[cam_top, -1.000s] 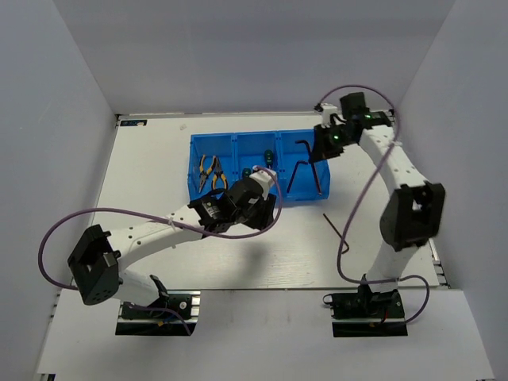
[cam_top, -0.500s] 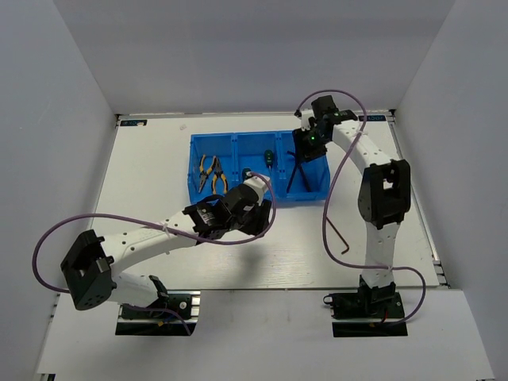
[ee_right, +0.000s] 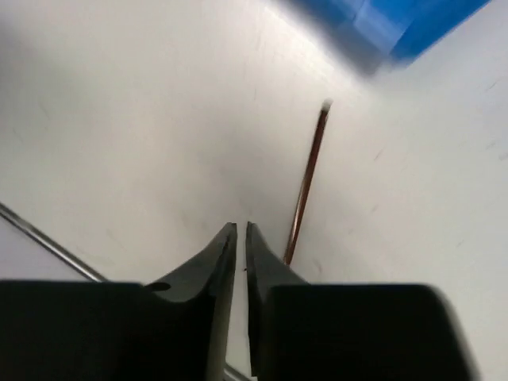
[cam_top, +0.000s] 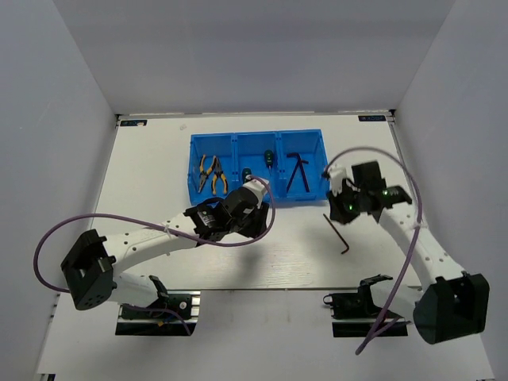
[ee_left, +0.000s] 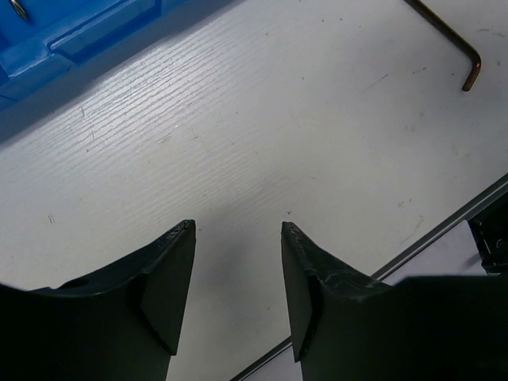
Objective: Sort the tools into containers
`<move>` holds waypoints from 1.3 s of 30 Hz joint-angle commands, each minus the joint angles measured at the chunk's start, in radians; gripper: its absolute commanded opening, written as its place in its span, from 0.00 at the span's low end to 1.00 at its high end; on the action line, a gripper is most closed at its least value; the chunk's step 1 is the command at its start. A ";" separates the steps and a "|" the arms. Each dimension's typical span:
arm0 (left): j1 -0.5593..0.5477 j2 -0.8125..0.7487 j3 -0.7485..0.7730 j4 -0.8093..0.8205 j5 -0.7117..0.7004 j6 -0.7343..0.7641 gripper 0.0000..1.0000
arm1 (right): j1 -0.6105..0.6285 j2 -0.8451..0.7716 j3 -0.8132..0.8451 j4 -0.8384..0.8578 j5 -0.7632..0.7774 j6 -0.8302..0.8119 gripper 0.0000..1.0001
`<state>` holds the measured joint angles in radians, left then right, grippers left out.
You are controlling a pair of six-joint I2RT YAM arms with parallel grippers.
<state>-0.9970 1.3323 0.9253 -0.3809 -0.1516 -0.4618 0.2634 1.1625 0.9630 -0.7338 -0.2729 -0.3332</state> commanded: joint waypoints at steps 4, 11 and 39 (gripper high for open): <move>-0.003 -0.015 -0.002 0.023 0.013 -0.005 0.61 | -0.006 -0.015 -0.245 0.051 0.105 -0.115 0.46; -0.003 -0.028 -0.002 0.005 -0.005 -0.015 0.64 | -0.009 0.111 -0.250 0.152 0.139 -0.086 0.52; -0.003 -0.093 -0.008 -0.042 -0.060 -0.034 0.65 | -0.027 0.218 -0.323 0.094 0.040 -0.158 0.00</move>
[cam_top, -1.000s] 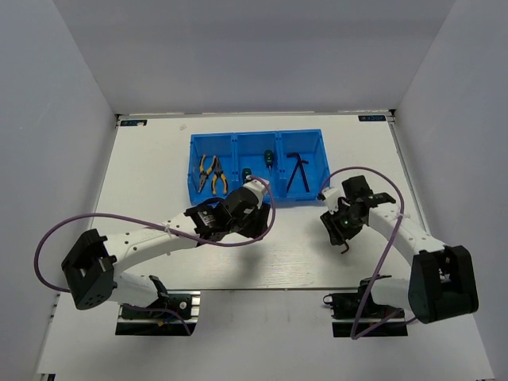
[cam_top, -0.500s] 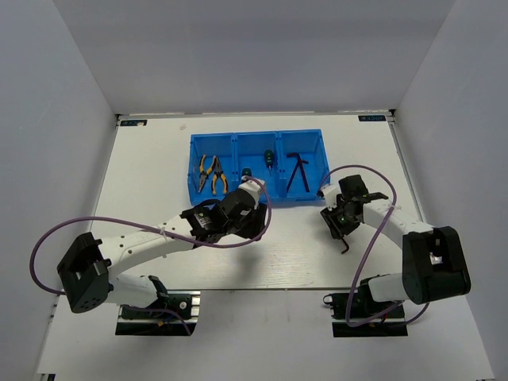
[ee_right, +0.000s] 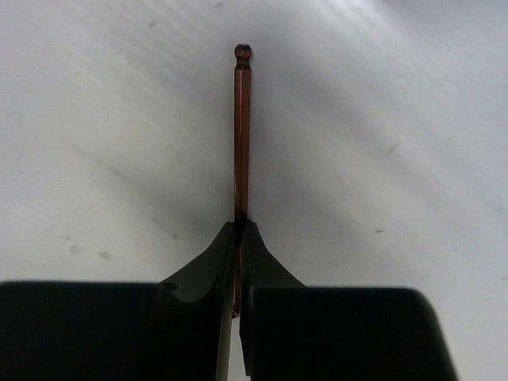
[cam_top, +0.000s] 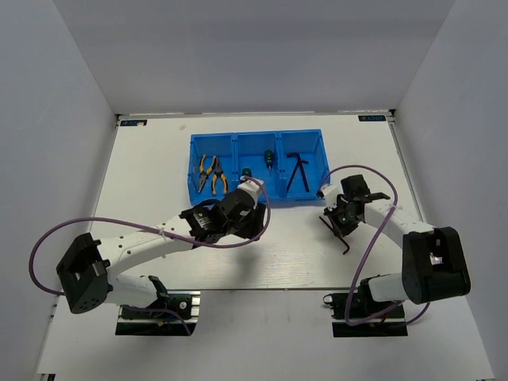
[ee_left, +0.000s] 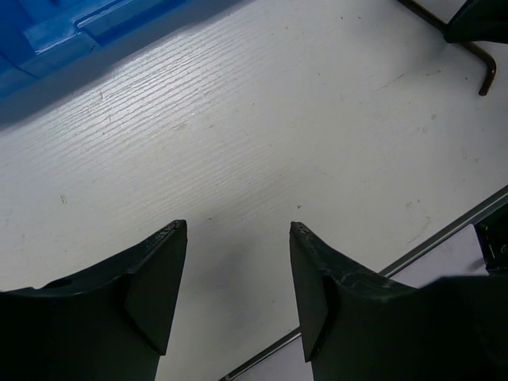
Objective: Sort the tools into containers
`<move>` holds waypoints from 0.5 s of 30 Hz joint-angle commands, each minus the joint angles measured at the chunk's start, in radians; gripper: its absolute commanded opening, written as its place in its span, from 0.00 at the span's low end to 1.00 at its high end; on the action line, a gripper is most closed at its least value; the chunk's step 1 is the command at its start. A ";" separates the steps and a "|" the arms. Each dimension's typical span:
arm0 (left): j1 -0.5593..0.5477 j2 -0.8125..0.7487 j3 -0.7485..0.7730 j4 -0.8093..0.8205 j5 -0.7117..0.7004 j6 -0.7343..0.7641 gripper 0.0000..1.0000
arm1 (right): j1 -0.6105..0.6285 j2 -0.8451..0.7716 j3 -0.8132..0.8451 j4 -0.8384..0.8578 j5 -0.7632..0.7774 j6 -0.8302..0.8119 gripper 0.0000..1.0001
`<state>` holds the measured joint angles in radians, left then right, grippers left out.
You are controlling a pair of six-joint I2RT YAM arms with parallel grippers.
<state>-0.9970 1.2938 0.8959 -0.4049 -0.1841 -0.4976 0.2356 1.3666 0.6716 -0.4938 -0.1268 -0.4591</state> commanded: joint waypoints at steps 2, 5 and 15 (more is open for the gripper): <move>-0.003 -0.054 0.032 -0.018 -0.038 0.013 0.65 | -0.004 -0.024 0.025 -0.192 -0.143 -0.050 0.00; -0.003 -0.065 0.043 -0.028 -0.049 0.022 0.65 | -0.001 -0.063 0.092 -0.276 -0.235 -0.070 0.00; -0.003 -0.085 0.043 -0.028 -0.071 0.022 0.65 | 0.005 0.009 0.477 -0.263 -0.321 0.055 0.00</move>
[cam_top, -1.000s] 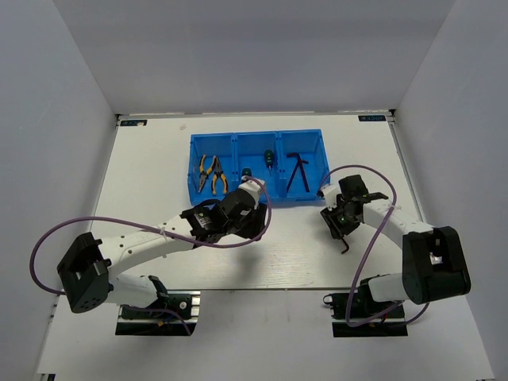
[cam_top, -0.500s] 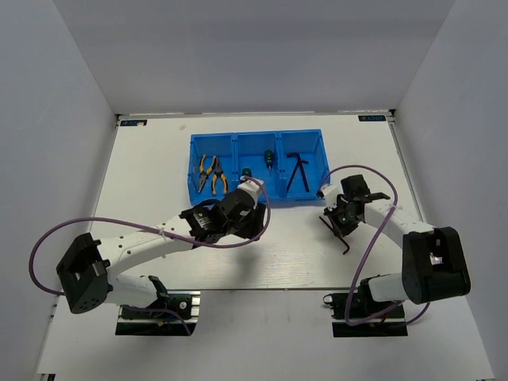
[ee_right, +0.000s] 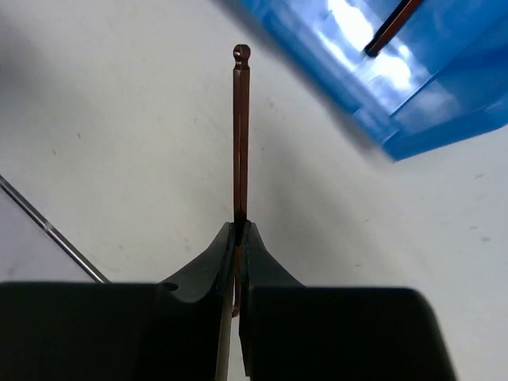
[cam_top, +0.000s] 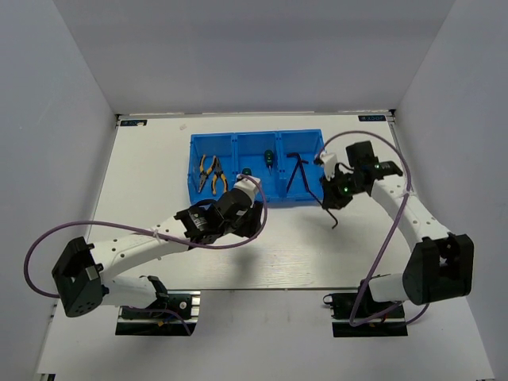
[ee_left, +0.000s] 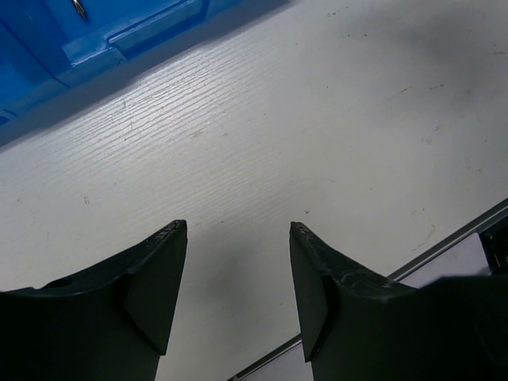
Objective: Sort the tools into containers
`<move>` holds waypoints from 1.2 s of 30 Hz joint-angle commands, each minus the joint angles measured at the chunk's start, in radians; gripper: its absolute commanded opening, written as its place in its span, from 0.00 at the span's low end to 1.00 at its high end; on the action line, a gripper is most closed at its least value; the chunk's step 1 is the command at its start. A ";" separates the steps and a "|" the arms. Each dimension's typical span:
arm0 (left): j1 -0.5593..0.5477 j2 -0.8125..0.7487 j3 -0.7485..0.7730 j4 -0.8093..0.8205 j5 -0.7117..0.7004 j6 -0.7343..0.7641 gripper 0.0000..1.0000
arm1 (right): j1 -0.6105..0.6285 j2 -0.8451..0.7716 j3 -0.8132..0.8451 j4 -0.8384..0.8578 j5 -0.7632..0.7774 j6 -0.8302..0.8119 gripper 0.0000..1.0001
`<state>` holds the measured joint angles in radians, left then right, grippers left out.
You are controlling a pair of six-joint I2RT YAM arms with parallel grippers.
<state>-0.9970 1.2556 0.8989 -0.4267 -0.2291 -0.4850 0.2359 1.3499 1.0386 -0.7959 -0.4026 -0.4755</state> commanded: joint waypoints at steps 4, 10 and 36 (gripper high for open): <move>-0.003 -0.047 0.040 -0.024 -0.047 -0.001 0.65 | 0.013 0.289 0.365 0.092 0.036 0.182 0.00; -0.003 -0.059 0.040 -0.046 -0.093 -0.055 0.67 | 0.023 0.619 0.730 0.031 0.119 0.311 0.00; 0.015 -0.090 0.024 -0.047 -0.136 -0.110 0.82 | -0.003 -0.124 0.046 0.162 0.381 0.305 0.90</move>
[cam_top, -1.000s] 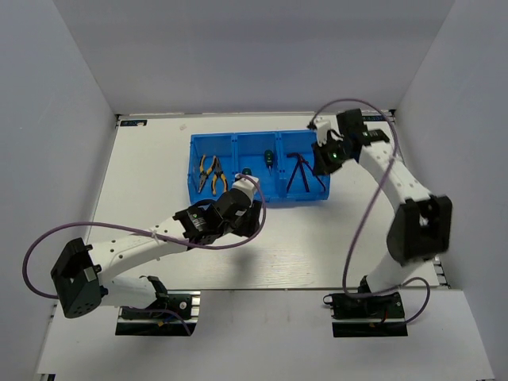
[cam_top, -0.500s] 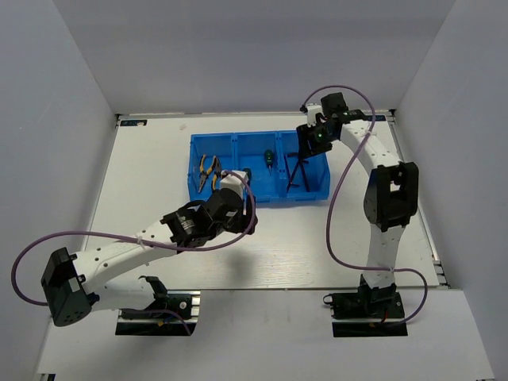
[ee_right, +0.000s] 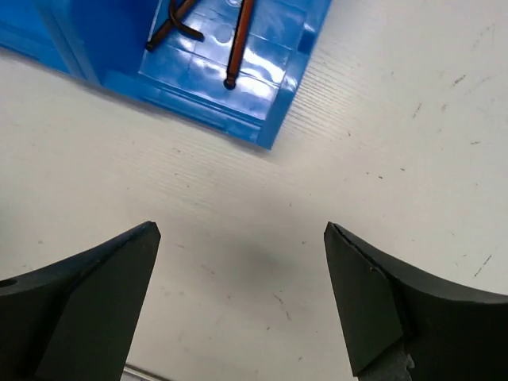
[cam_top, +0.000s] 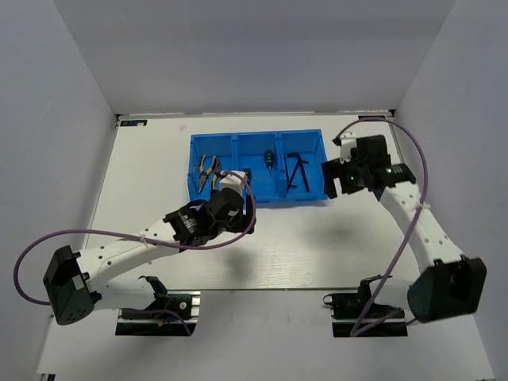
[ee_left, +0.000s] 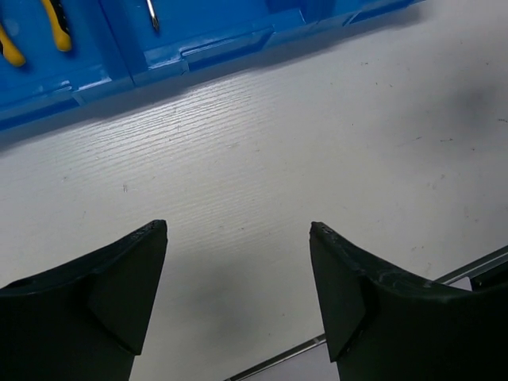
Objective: Sort the tools into containers
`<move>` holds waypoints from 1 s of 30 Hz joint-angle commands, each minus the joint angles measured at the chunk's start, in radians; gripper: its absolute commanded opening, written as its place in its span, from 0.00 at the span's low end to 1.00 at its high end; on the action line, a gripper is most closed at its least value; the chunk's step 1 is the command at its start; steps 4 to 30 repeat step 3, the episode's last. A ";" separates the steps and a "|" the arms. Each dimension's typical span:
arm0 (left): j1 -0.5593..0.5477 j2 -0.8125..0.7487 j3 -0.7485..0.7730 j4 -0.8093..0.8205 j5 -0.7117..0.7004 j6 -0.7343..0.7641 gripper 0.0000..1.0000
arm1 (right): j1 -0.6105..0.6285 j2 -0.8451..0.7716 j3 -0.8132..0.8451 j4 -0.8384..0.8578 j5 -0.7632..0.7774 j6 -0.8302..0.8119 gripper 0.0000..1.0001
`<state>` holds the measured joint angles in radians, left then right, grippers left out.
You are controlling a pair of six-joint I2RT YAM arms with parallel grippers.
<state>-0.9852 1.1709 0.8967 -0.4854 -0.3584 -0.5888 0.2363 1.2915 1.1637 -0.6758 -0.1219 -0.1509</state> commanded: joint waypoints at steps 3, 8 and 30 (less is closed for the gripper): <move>0.003 0.007 0.054 -0.013 -0.033 0.003 0.84 | -0.002 -0.196 -0.189 0.053 0.076 -0.019 0.90; 0.003 0.007 0.054 -0.013 -0.033 0.003 0.84 | -0.002 -0.196 -0.189 0.053 0.076 -0.019 0.90; 0.003 0.007 0.054 -0.013 -0.033 0.003 0.84 | -0.002 -0.196 -0.189 0.053 0.076 -0.019 0.90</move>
